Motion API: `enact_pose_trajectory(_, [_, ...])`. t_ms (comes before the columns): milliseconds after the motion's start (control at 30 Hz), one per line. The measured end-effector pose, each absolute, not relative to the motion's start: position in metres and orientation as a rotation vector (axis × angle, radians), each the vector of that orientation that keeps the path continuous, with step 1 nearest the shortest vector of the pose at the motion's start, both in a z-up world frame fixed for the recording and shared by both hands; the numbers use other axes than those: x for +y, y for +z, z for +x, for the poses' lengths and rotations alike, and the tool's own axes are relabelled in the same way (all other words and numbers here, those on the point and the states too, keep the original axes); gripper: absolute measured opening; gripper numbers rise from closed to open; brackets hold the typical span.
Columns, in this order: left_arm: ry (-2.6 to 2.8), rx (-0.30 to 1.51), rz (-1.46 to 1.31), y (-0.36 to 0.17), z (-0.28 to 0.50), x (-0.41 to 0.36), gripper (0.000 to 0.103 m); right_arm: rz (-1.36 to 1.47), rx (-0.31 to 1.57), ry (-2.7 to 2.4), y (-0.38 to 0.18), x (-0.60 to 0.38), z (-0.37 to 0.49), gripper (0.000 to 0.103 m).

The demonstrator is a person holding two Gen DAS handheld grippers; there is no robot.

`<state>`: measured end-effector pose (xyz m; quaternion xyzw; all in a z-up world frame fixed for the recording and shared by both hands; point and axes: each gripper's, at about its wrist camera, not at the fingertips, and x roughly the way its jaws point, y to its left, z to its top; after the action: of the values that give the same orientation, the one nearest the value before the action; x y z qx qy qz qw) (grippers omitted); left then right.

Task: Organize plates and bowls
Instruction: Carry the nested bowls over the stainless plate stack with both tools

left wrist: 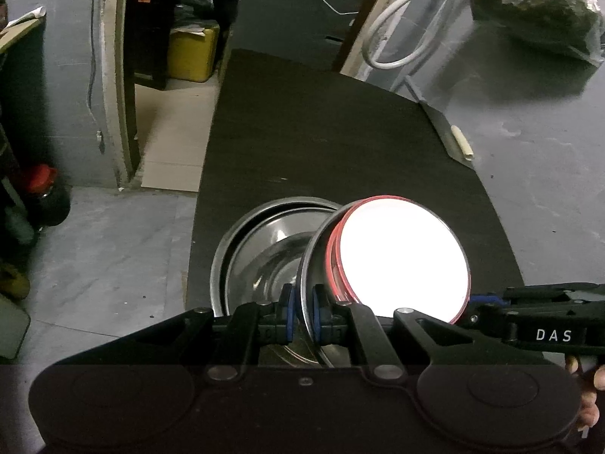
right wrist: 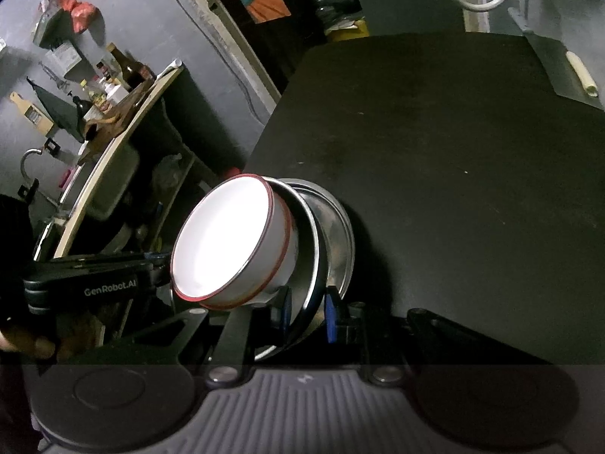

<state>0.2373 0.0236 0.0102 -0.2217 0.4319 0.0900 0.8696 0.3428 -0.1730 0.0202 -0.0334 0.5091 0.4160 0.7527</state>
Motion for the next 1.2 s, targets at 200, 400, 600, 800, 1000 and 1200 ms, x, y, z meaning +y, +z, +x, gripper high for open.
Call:
enact_pose_trajectory(200, [0.214, 0.903, -0.461, 0.007, 0.239, 0.029, 0.008, -0.082, 1.125, 0.917, 0.013, -0.168, 0.346, 0.021])
enact_pose_trajectory(400, [0.235, 0.908, -0.461, 0.002, 0.243, 0.032, 0.008, -0.091, 1.136, 0.922, 0.007, -0.164, 0.349, 0.021])
enact_pose_trajectory(600, [0.250, 0.913, -0.462, -0.002, 0.246, 0.034, 0.007, -0.094, 1.137, 0.926, 0.005, -0.157, 0.351, 0.021])
enact_pose_trajectory(800, [0.268, 0.914, -0.458, -0.004, 0.246, 0.035, 0.007, -0.093, 1.140, 0.934, 0.003, -0.152, 0.351, 0.021])
enact_pose_trajectory(1000, [0.290, 0.904, -0.450, -0.004, 0.246, 0.038, 0.007, -0.095, 1.139, 0.940, 0.001, -0.148, 0.352, 0.021])
enact_pose_trajectory(1200, [0.306, 0.897, -0.448, -0.004, 0.245, 0.041, 0.007, -0.090, 1.138, 0.947, -0.001, -0.148, 0.353, 0.021])
